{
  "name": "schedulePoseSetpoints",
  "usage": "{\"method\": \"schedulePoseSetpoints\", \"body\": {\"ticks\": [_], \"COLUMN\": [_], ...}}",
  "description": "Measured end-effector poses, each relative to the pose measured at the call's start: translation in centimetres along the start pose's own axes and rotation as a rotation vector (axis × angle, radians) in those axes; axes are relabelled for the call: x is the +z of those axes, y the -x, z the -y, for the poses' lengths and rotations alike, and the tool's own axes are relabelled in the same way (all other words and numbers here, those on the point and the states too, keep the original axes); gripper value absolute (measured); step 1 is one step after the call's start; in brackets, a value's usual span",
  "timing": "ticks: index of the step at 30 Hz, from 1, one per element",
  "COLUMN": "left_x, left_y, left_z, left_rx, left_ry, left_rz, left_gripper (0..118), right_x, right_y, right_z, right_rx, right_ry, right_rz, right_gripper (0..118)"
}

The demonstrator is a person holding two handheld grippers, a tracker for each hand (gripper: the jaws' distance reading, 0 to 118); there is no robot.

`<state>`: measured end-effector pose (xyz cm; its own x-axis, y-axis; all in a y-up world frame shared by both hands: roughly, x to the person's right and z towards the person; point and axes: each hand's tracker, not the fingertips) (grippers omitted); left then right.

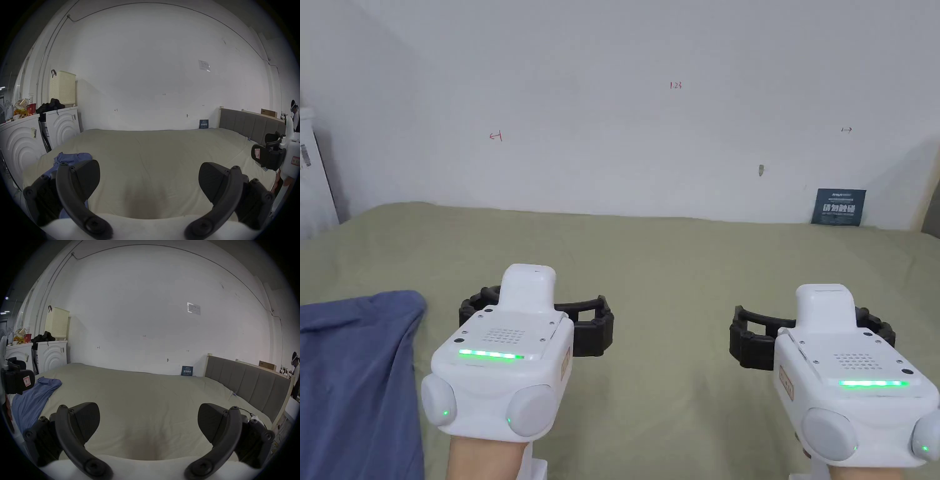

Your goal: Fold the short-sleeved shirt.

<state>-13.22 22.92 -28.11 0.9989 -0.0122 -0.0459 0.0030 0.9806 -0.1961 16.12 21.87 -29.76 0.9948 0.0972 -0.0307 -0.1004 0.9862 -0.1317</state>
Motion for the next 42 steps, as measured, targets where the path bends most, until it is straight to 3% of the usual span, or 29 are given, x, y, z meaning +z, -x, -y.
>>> {"method": "schedulePoseSetpoints", "body": {"ticks": [42], "left_x": [0.56], "left_y": [-0.36], "left_z": [0.2], "left_rx": [0.012], "left_ry": [0.002], "left_rz": [0.009], "left_gripper": [118], "right_x": [-0.08], "right_y": [0.29], "right_z": [0.65], "right_rx": [-0.003], "right_ry": [-0.016], "right_rz": [0.004], "right_gripper": [118]}}
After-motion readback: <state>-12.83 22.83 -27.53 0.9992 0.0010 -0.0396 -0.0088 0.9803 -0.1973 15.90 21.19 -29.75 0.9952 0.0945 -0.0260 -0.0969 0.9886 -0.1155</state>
